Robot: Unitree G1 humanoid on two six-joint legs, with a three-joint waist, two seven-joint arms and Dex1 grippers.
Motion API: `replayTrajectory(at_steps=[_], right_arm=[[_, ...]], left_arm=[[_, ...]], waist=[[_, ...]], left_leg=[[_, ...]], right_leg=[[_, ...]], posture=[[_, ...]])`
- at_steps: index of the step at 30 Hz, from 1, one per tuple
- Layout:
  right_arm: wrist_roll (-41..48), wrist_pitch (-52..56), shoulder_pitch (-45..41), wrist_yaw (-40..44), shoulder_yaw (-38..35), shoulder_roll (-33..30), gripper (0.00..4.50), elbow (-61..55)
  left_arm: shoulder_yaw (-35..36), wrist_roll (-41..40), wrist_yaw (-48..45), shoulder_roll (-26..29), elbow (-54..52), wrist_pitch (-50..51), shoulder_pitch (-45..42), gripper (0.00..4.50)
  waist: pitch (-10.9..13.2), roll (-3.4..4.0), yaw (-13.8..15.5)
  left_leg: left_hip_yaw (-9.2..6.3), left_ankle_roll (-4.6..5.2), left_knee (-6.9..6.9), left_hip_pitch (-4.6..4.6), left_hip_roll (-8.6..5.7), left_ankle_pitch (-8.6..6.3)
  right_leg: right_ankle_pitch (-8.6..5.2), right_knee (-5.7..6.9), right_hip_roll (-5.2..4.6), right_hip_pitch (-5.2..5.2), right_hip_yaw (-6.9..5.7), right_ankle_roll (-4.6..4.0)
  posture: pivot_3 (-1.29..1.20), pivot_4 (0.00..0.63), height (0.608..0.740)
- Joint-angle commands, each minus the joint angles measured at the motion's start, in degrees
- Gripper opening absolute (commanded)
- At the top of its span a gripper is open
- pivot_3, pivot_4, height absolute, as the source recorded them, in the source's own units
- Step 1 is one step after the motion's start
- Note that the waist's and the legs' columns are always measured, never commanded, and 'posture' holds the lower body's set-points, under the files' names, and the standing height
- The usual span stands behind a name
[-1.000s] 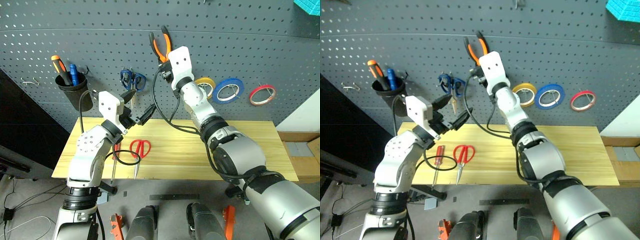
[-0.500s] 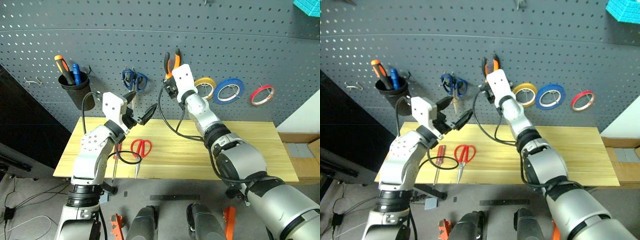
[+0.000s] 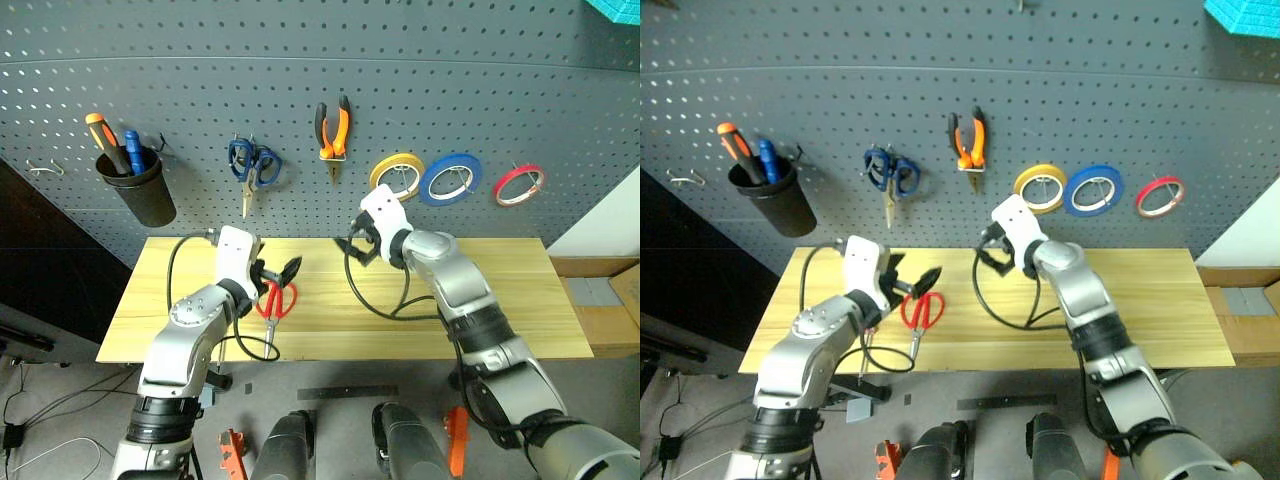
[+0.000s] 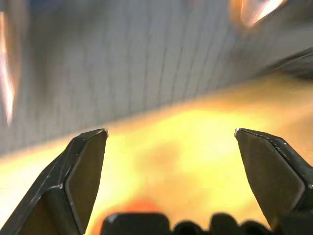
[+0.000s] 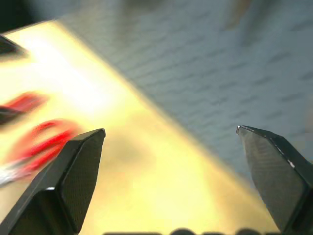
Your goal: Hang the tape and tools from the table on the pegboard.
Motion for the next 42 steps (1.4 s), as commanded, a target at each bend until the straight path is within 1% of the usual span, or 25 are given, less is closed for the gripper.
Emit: replayTrajectory(at_steps=[1, 2, 4, 7, 12, 17, 21, 22, 23, 26, 31, 32, 38, 42], right_arm=[[7.4, 11.5, 3.3, 6.5, 3.2, -4.7, 4.47, -16.6], [8.8, 13.5, 4.9, 7.4, 4.1, -6.4, 4.47, -19.6], [10.7, 16.1, 7.2, 8.2, 5.7, -8.8, 4.47, -23.8], [11.8, 17.3, 8.1, 7.4, 7.2, -10.0, 4.47, -26.2], [12.9, 18.0, 7.5, 5.5, 7.9, -9.8, 4.47, -26.6], [13.1, 17.7, 7.1, 4.4, 8.0, -10.4, 4.47, -26.5], [13.1, 17.6, 6.6, 3.6, 7.8, -10.7, 4.47, -26.4], [13.1, 17.7, 6.4, 3.5, 7.7, -10.7, 4.50, -26.4], [13.2, 17.9, 6.3, 3.3, 7.5, -10.7, 4.50, -26.4], [13.7, 18.4, 6.0, 3.1, 7.1, -11.0, 4.50, -26.5], [14.4, 18.9, 5.9, 2.9, 6.1, -12.1, 4.50, -26.5], [14.5, 19.0, 5.9, 2.7, 6.0, -12.4, 4.50, -26.6], [15.1, 19.0, 6.9, 1.4, 4.8, -13.8, 4.50, -27.8], [14.9, 17.5, 7.9, -0.2, 3.4, -13.9, 4.50, -29.7]], left_arm=[[0.1, -0.3, 2.3, 0.6, -2.4, 10.0, 1.4, 4.50], [0.0, -0.2, 3.0, 0.1, -1.7, 12.2, 1.4, 4.50], [-0.4, 0.3, 4.3, -0.8, -0.2, 15.1, 1.2, 4.50], [-1.7, 1.5, 5.3, -1.5, 1.9, 16.6, 0.7, 4.50], [-2.9, 3.5, 7.3, -3.9, 7.7, 16.4, -0.7, 4.50], [-1.1, 5.1, 10.8, -7.2, 15.0, 14.3, -2.9, 4.50], [0.0, 5.6, 12.3, -9.1, 18.3, 12.7, -4.2, 4.50], [0.8, 5.4, 12.6, -9.7, 18.8, 12.1, -4.4, 4.12], [0.9, 5.5, 12.7, -9.9, 19.3, 11.5, -4.7, 3.93], [0.6, 6.0, 12.2, -10.0, 20.4, 9.8, -5.0, 2.93], [-0.9, 6.8, 10.2, -9.3, 21.1, 5.5, -4.6, 1.12], [-1.5, 7.2, 9.4, -8.9, 20.7, 4.4, -4.2, 0.97], [-1.7, 6.8, 6.7, -8.6, 16.6, -1.3, -0.8, 0.98], [-1.7, 7.3, 5.9, -7.8, 9.9, -6.2, 3.1, 0.98]], waist=[[0.0, 0.00, 0.0], [0.0, -0.01, 0.0], [0.0, -0.02, 0.3], [0.0, -0.04, 0.6], [0.0, -0.05, 0.6], [0.0, -0.06, 0.7], [0.0, -0.07, 0.9], [0.0, -0.07, 0.9], [0.0, -0.07, 0.8], [0.0, -0.07, 0.8], [0.0, -0.07, 0.8], [0.0, -0.07, 0.8], [0.0, -0.07, 0.6], [0.0, -0.08, 0.6]], left_leg=[[-0.04, 0.00, 0.01, 0.00, -0.01, 0.00], [-0.06, 0.00, 0.01, 0.00, -0.01, -0.01], [-0.14, 0.00, 0.10, 0.04, -0.01, 0.00], [-0.10, 0.00, 0.17, 0.12, -0.01, 0.01], [-0.05, -0.02, 0.11, 0.16, 0.03, 0.01], [-0.03, -0.06, 0.08, 0.10, 0.01, -0.02], [-0.03, -0.06, 0.10, 0.10, -0.01, -0.02], [-0.04, -0.06, 0.11, 0.10, 0.00, -0.01], [-0.02, -0.06, 0.11, 0.11, 0.01, -0.01], [-0.02, -0.06, 0.11, 0.11, 0.01, -0.01], [0.01, -0.06, 0.11, 0.11, 0.00, -0.02], [0.00, -0.06, 0.11, 0.10, 0.00, -0.02], [0.02, -0.06, 0.10, 0.09, 0.02, -0.02], [0.02, -0.07, 0.09, 0.08, 0.03, -0.02]], right_leg=[[-0.05, -0.02, 0.00, 0.04, -0.04, 0.08], [-0.17, -0.07, 0.00, 0.06, -0.07, 0.28], [-0.21, -0.11, -0.01, 0.19, -0.17, 0.30], [-0.21, -0.09, -0.03, 0.27, -0.13, 0.29], [-0.21, -0.10, -0.03, 0.26, -0.12, 0.28], [-0.21, -0.17, -0.04, 0.21, -0.10, 0.28], [-0.21, -0.17, -0.07, 0.22, -0.10, 0.28], [-0.21, -0.17, -0.06, 0.22, -0.12, 0.29], [-0.21, -0.16, -0.06, 0.22, -0.11, 0.29], [-0.21, -0.16, -0.06, 0.22, -0.12, 0.29], [-0.21, -0.18, -0.07, 0.22, -0.09, 0.29], [-0.21, -0.18, -0.07, 0.22, -0.10, 0.29], [-0.21, -0.20, -0.08, 0.20, -0.08, 0.28], [-0.21, -0.21, -0.09, 0.20, -0.07, 0.28]], posture=[[-0.02, 0.213, 0.740], [-0.03, 0.214, 0.740], [-0.03, 0.215, 0.740], [-0.04, 0.216, 0.740], [-0.05, 0.217, 0.740], [-0.07, 0.217, 0.740], [-0.07, 0.216, 0.740], [-0.08, 0.216, 0.740], [-0.08, 0.215, 0.740], [-0.09, 0.214, 0.740], [-0.10, 0.208, 0.740], [-0.10, 0.208, 0.740], [-0.11, 0.208, 0.740], [-0.11, 0.211, 0.740]])
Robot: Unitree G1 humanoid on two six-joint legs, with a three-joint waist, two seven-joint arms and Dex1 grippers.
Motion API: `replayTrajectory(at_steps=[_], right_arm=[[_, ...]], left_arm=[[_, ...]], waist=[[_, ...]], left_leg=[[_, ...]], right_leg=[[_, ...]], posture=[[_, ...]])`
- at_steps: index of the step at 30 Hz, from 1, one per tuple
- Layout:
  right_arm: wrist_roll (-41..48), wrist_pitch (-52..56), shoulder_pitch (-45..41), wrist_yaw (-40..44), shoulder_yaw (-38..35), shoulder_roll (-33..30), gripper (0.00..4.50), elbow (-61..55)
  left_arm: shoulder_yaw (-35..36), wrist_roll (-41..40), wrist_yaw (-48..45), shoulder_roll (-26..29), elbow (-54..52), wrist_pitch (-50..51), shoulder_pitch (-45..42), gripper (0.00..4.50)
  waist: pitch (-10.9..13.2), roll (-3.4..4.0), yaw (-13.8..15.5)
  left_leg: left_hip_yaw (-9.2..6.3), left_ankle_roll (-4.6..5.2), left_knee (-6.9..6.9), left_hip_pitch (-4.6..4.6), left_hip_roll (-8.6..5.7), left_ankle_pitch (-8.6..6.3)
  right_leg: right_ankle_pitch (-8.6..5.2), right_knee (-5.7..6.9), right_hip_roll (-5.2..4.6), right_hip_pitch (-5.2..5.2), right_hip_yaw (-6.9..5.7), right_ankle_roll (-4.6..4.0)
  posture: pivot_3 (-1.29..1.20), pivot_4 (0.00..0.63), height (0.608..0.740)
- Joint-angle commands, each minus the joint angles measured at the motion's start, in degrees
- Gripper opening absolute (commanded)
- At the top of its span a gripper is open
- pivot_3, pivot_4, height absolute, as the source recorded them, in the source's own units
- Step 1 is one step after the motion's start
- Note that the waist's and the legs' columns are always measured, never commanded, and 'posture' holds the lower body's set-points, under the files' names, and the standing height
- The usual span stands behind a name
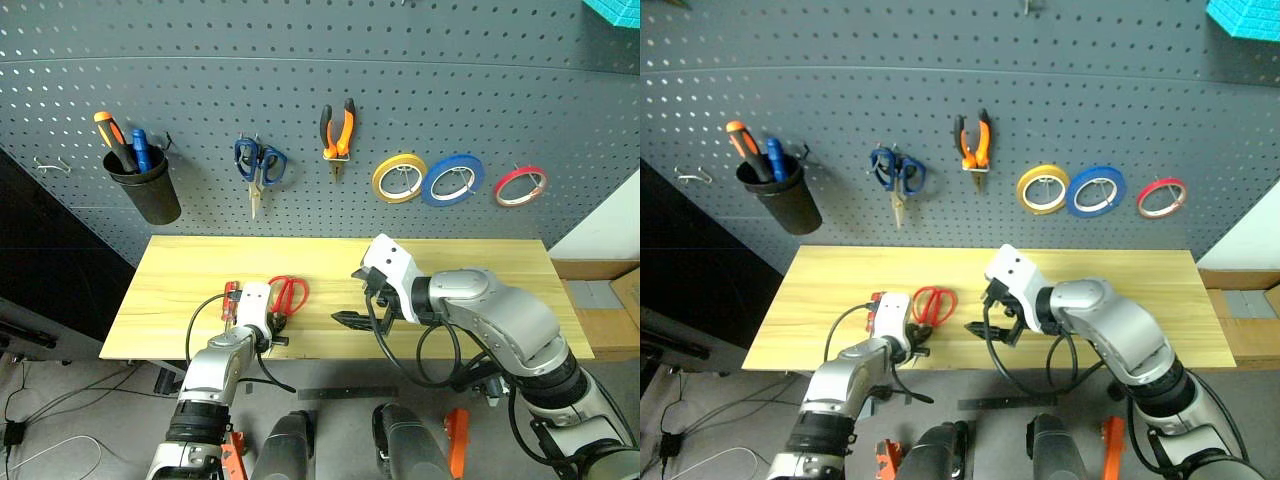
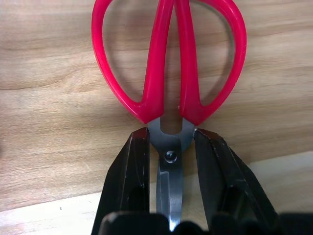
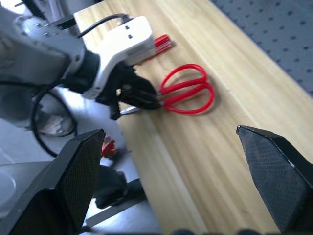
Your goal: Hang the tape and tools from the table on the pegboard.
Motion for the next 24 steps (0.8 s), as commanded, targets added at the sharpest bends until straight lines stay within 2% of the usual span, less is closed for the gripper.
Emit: replayTrajectory(at_steps=[1, 8, 14, 19, 24], right_arm=[[0.1, -3.2, 0.8, -1.2, -2.2, -0.4, 4.50, -4.2], [-1.7, -20.5, 4.3, -1.0, -6.4, -0.4, 4.50, -7.9], [0.9, -25.5, 2.9, -0.4, -9.5, 1.4, 4.50, -6.5], [0.7, -27.2, 1.9, -0.7, -10.4, 2.0, 4.50, -4.6], [-0.1, -28.1, 0.8, -0.6, -10.0, 1.6, 4.50, -2.6]], left_arm=[[0.4, 0.4, -1.4, 1.3, -8.8, -5.8, 2.7, 0.98], [1.6, 0.5, -3.3, 3.1, -22.8, -17.3, 9.1, 0.98], [2.7, 1.6, -3.1, 3.7, -29.5, -23.4, 8.7, 0.98], [3.8, 3.9, -2.5, 5.0, -31.1, -28.5, 6.4, 0.98], [5.6, 5.0, -0.5, 4.9, -26.7, -30.0, 2.2, 0.98]], waist=[[0.0, 0.00, 0.0], [0.0, -0.02, 0.0], [0.0, -0.02, 0.0], [0.0, -0.02, 0.1], [0.0, -0.02, 0.3]], left_leg=[[0.00, 0.00, 0.00, 0.00, 0.01, 0.00], [0.06, -0.02, -0.03, -0.03, 0.06, -0.02], [0.05, -0.02, -0.01, -0.08, 0.07, -0.02], [0.05, -0.02, -0.02, -0.08, 0.08, -0.02], [0.07, -0.02, -0.01, -0.08, 0.08, -0.02]], right_leg=[[0.00, -0.01, 0.00, -0.01, 0.00, 0.00], [-0.02, -0.10, 0.00, -0.02, 0.00, -0.02], [-0.02, -0.11, 0.04, -0.03, -0.04, -0.01], [-0.02, -0.11, 0.06, -0.03, -0.04, -0.02], [-0.02, -0.10, 0.07, -0.02, -0.04, -0.02]], posture=[[-0.11, 0.212, 0.740], [-0.09, 0.209, 0.740], [-0.09, 0.209, 0.740], [-0.08, 0.206, 0.740], [-0.08, 0.203, 0.740]])
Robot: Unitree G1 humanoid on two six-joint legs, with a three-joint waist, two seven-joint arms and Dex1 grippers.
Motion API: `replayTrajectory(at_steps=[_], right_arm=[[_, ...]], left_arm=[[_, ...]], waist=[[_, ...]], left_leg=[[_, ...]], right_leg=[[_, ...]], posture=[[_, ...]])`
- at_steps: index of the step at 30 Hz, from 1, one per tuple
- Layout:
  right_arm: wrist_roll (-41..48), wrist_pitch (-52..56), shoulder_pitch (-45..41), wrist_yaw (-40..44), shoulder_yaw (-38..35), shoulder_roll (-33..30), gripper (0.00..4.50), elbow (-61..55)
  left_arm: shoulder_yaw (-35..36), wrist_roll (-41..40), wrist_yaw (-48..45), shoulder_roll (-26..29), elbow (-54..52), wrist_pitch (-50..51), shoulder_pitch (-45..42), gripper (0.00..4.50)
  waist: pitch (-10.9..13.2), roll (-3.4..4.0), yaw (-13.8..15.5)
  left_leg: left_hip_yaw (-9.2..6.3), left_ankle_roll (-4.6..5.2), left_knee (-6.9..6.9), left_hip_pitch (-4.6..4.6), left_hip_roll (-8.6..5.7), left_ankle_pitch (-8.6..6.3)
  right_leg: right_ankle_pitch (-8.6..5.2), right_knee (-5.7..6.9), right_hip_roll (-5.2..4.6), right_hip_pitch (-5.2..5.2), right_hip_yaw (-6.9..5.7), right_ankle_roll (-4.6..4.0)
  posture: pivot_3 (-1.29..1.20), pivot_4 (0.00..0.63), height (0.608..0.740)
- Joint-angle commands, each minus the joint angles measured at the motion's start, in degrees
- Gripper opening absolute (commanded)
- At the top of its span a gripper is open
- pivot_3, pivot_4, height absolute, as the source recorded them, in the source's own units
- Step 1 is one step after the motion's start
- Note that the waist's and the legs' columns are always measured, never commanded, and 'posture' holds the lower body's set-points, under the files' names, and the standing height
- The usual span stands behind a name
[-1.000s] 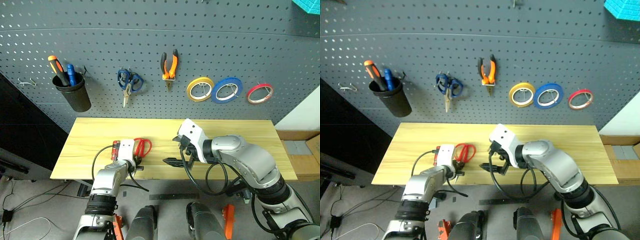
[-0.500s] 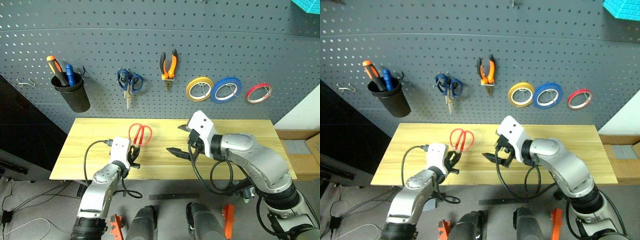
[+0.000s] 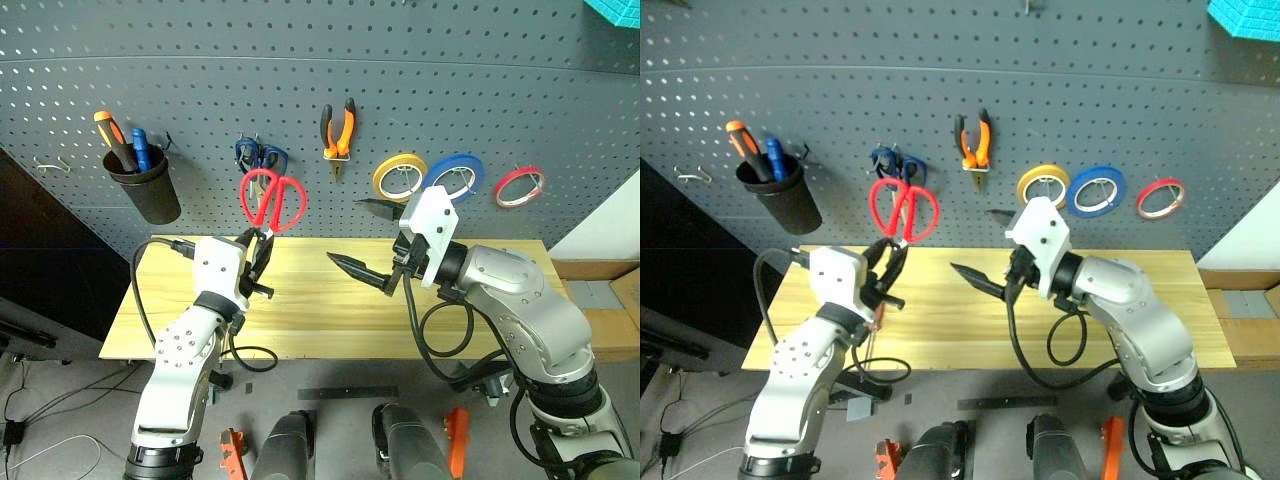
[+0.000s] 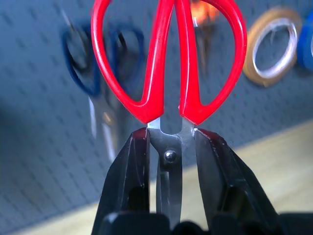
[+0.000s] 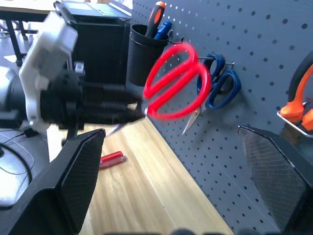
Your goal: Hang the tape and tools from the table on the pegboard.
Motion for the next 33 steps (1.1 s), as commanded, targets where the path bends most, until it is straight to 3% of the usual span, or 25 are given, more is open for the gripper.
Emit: replayTrajectory(at_steps=[1, 8, 16, 22, 26, 31, 33], right_arm=[[0.0, -1.7, -1.4, 0.0, -0.9, -0.1, 4.50, 0.1], [-0.4, -2.6, -4.0, 0.5, -0.5, -0.1, 4.50, 2.9], [-0.8, -3.5, -5.5, 0.7, 0.0, 0.0, 4.50, 4.0], [-0.6, -1.9, -3.9, 0.8, 0.2, -0.7, 4.50, 2.4], [1.8, 5.9, -0.7, -0.1, 2.3, -0.9, 4.50, -0.8], [5.1, 23.5, 0.0, -6.5, 4.1, 3.5, 4.50, -3.8], [8.3, 33.1, -0.5, -9.2, 1.8, 8.2, 4.50, -3.8]], left_arm=[[2.0, 0.6, 1.6, 0.1, 1.5, -1.6, -3.3, 0.98], [1.9, 1.8, 2.2, 0.3, 12.5, -1.1, -12.0, 0.98], [0.1, 1.9, 2.7, -1.8, 19.1, -1.1, -16.2, 0.98], [0.0, 2.3, 3.1, -2.0, 17.5, 0.6, -13.5, 2.91], [-0.1, 1.2, 2.2, -2.1, 17.1, 7.5, -7.9, 4.28], [4.6, -2.2, 2.7, -0.4, 20.4, 21.7, -6.8, 4.45], [7.0, -4.2, 1.9, 0.9, 23.3, 27.7, -7.5, 4.45]], waist=[[0.0, 0.00, 0.1], [0.0, 0.00, 0.1], [0.0, -0.01, 0.1], [0.0, -0.01, -0.2], [0.0, -0.01, -0.6], [0.1, -0.01, -1.1], [0.1, -0.02, -1.2]], left_leg=[[0.01, 0.00, 0.00, 0.00, 0.00, 0.00], [0.10, 0.01, 0.02, -0.01, -0.03, 0.00], [0.08, 0.01, 0.01, -0.02, -0.04, 0.00], [0.04, 0.00, 0.01, -0.02, -0.03, 0.00], [-0.03, 0.01, -0.01, -0.01, -0.02, 0.00], [-0.10, 0.02, 0.04, -0.01, 0.07, 0.00], [-0.11, 0.01, 0.05, 0.02, 0.13, 0.00]], right_leg=[[0.00, 0.01, 0.01, 0.00, -0.03, 0.00], [0.00, 0.03, 0.03, 0.01, -0.07, 0.01], [0.01, 0.03, 0.02, 0.00, -0.06, 0.01], [0.01, 0.04, 0.02, -0.01, -0.04, 0.00], [0.01, 0.04, 0.01, -0.01, 0.03, 0.00], [0.00, 0.17, 0.05, -0.06, -0.05, -0.01], [0.00, 0.19, 0.09, -0.05, -0.10, -0.01]], posture=[[-0.08, 0.203, 0.740], [-0.09, 0.204, 0.740], [-0.10, 0.213, 0.740], [-0.11, 0.220, 0.740], [-0.10, 0.225, 0.740], [-0.10, 0.237, 0.740], [-0.10, 0.239, 0.740]])
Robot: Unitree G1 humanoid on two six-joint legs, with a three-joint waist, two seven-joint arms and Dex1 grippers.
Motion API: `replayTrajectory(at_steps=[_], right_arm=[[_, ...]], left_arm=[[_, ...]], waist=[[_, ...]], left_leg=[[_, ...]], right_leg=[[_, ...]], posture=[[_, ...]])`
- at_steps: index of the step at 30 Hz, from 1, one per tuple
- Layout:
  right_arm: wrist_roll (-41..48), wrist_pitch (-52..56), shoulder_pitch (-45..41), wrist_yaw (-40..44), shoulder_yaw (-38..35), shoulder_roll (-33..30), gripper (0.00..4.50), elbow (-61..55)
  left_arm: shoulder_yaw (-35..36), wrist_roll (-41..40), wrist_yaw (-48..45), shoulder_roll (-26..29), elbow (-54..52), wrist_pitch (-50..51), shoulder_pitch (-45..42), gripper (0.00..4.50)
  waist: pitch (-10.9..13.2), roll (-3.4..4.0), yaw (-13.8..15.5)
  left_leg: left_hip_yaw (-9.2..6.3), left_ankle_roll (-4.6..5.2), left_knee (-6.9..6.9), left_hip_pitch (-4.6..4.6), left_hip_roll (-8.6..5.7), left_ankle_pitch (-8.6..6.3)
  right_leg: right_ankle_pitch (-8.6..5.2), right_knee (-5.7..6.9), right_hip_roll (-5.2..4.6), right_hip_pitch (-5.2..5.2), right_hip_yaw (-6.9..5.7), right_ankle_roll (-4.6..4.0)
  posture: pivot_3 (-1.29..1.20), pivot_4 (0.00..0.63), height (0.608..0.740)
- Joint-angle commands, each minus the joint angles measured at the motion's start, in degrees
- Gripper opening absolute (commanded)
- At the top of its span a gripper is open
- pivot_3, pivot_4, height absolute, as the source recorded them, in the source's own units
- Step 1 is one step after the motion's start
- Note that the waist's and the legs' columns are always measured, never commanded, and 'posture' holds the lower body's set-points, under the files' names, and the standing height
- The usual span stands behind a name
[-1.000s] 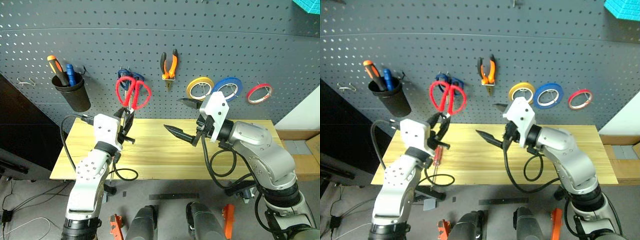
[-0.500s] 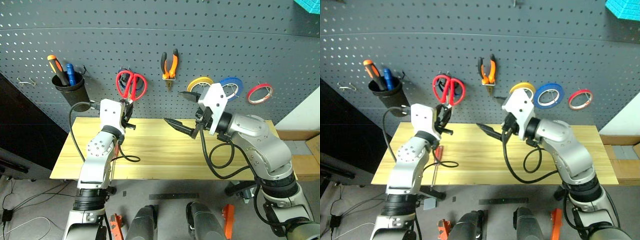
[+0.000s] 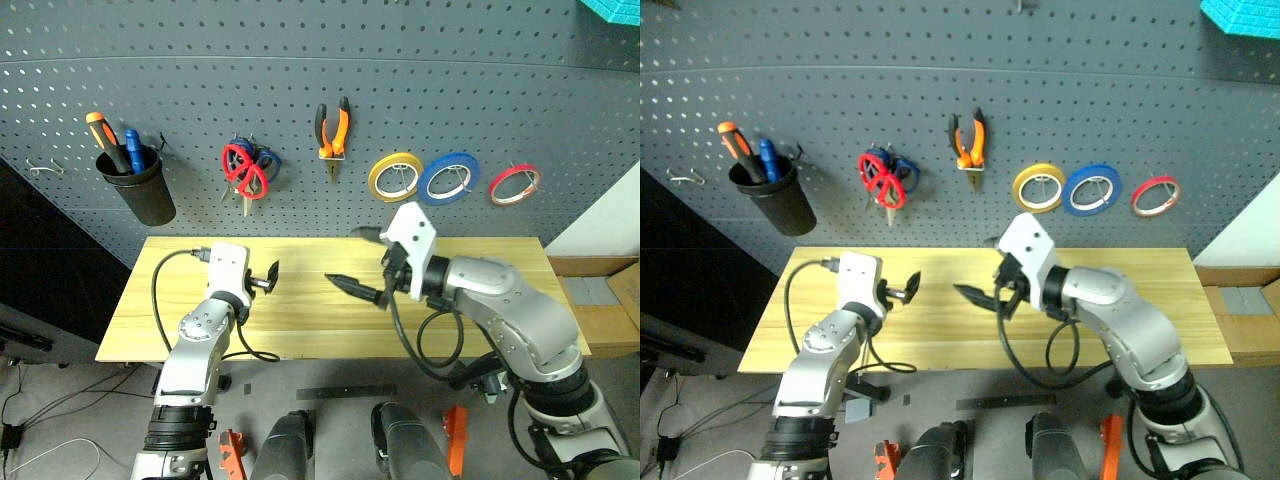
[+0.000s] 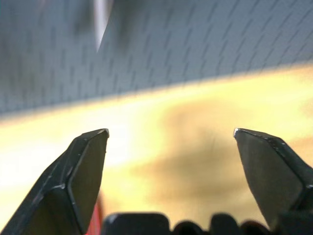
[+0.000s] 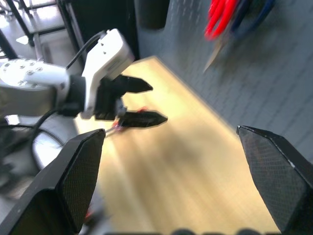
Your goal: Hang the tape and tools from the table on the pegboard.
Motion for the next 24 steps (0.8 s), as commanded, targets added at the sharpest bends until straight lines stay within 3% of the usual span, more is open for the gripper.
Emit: replayTrajectory(at_steps=[1, 6, 17, 20, 24], right_arm=[[4.9, 14.6, -1.2, -4.9, -3.6, 6.7, 4.50, -1.8], [4.2, 19.9, -3.0, -9.3, -3.2, 11.9, 4.50, 1.0], [1.9, 15.7, -8.9, -9.9, 4.3, 10.8, 4.50, 5.6], [1.9, 15.1, -9.4, -9.8, 4.8, 10.7, 4.50, 5.9], [2.2, 14.9, -9.9, -9.6, 4.5, 10.7, 4.50, 6.3]], left_arm=[[5.2, -3.0, -0.5, 2.9, 4.5, 9.2, -1.7, 4.45], [7.4, -3.5, -1.5, 6.3, 15.9, 12.3, -6.3, 4.45], [3.9, -1.7, -6.6, 8.1, 36.7, 9.2, -17.5, 4.45], [4.0, -1.9, -6.8, 8.1, 37.6, 8.6, -17.4, 3.92], [4.5, -2.3, -6.9, 8.6, 35.1, 8.6, -15.8, 2.62]], waist=[[0.0, 0.00, 0.0], [0.0, 0.01, -0.1], [0.1, -0.07, -0.6], [0.1, -0.07, -0.7], [0.1, -0.07, -1.0]], left_leg=[[0.00, 0.00, -0.01, 0.01, 0.01, 0.00], [0.03, 0.00, -0.05, 0.03, 0.02, 0.00], [0.06, -0.01, -0.13, 0.00, -0.04, -0.01], [0.05, -0.04, -0.15, 0.00, 0.00, -0.03], [0.08, -0.05, -0.13, 0.00, 0.00, -0.03]], right_leg=[[0.00, 0.01, 0.01, 0.00, -0.01, 0.00], [-0.01, -0.03, 0.04, -0.03, -0.02, -0.01], [-0.01, -0.07, -0.05, -0.10, -0.01, -0.01], [0.00, -0.06, -0.05, -0.12, -0.01, -0.01], [0.00, -0.05, -0.07, -0.12, 0.03, -0.01]], posture=[[-0.10, 0.240, 0.740], [-0.10, 0.241, 0.740], [-0.12, 0.244, 0.740], [-0.12, 0.238, 0.740], [-0.11, 0.227, 0.740]])
